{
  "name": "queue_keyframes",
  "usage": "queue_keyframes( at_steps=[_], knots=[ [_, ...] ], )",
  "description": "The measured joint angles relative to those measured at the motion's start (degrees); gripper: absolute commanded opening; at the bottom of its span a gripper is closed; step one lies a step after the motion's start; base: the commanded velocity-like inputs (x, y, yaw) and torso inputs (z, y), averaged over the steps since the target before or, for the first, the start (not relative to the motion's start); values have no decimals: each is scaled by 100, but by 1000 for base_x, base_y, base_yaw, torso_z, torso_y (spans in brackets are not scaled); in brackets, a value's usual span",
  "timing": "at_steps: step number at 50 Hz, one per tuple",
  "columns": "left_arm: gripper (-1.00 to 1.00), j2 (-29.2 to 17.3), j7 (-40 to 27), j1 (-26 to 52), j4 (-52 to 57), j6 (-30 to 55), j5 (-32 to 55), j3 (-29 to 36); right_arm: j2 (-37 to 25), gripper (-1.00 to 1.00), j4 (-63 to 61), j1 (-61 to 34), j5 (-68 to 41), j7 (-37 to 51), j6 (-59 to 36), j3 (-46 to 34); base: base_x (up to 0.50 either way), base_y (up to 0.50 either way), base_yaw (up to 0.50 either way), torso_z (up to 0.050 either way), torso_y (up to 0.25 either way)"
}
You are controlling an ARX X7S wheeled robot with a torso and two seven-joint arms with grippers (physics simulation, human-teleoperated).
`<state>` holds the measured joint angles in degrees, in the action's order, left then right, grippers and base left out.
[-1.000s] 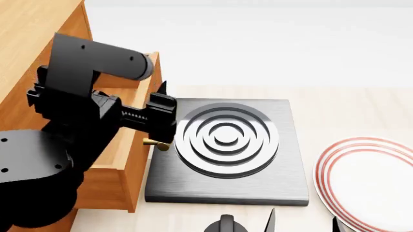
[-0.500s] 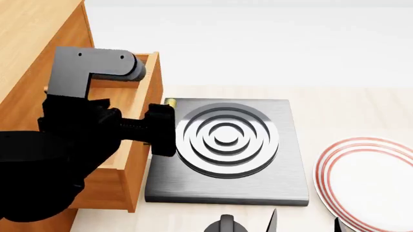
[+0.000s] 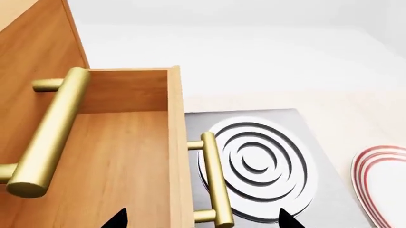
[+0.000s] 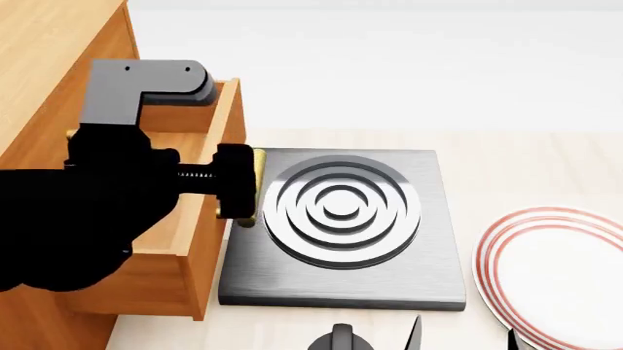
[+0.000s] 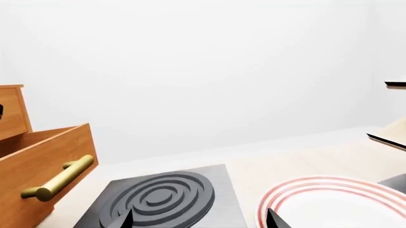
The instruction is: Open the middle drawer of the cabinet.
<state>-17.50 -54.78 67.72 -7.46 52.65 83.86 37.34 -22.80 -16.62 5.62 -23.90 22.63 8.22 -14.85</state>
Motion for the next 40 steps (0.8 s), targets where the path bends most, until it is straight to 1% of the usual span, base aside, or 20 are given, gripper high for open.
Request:
queue_keyframes(
  at_steps=[19,40],
  knots=[
    [100,186,431,205,-1099,47,-428,415,-18,100,11,-5,-49,36,-45,-5,0,0,0,0,0],
    [100,312,673,35,-1487,-64,-307,381,-22,100,53,-26,-59,35,-20,-29,0,0,0,0,0]
  ],
)
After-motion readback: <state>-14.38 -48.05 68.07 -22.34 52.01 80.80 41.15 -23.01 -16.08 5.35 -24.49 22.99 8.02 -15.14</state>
